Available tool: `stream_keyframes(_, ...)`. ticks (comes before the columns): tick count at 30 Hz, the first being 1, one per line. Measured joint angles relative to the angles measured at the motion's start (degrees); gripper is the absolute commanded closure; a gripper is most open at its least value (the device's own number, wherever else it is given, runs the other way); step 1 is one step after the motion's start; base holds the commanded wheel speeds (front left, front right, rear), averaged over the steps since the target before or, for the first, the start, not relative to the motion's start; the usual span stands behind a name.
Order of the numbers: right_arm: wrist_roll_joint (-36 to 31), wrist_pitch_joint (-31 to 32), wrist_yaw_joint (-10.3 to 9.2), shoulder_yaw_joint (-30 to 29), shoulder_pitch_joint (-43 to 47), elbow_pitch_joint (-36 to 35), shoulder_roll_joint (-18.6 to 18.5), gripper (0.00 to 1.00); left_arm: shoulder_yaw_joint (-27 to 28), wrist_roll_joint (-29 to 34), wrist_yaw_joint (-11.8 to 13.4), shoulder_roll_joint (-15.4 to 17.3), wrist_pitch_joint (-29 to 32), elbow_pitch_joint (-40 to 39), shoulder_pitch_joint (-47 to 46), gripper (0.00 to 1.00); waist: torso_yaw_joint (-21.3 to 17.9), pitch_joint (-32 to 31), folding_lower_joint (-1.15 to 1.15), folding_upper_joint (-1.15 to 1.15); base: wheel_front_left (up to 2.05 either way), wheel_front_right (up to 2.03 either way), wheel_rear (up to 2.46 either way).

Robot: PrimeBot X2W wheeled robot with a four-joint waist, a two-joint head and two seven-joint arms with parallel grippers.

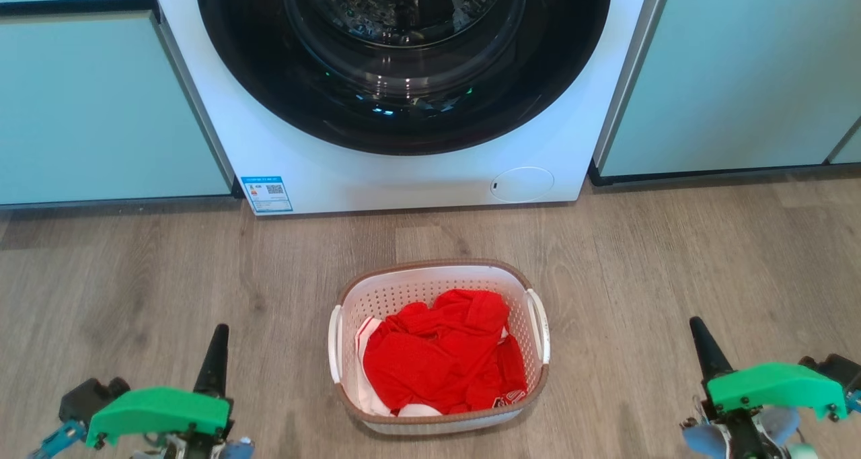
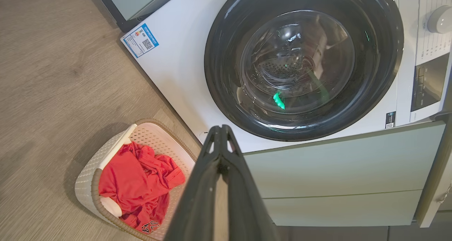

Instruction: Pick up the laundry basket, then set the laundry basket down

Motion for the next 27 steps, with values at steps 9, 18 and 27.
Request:
stream_keyframes(9, 5.5, 1.6, 0.0, -0.9, -1.0, -0.3, 0.0, 1.0, 1.3, -5.9, -0.7, 0.0, 1.6, 0.4, -1.9, 1.0, 0.1, 0.2, 0.0, 0.0, 0.0, 0.0, 0.0)
stream_keyframes(18, 10.5, 2.9, 0.0, -1.5, -1.1, -0.5, 0.0, 1.0, 1.9, -11.0, -1.5, 0.0, 2.9, 0.7, -2.5, 1.0, 0.2, 0.3, 0.0, 0.0, 0.0, 0.0, 0.0)
stream_keyframes(27, 15.9, 4.4, 0.0, -2.6, -2.1, -0.9, 0.0, 1.0, 3.3, -16.8, -2.1, 0.0, 4.3, 1.4, -4.3, 1.0, 0.3, 0.4, 0.0, 0.01, 0.0, 0.0, 0.0)
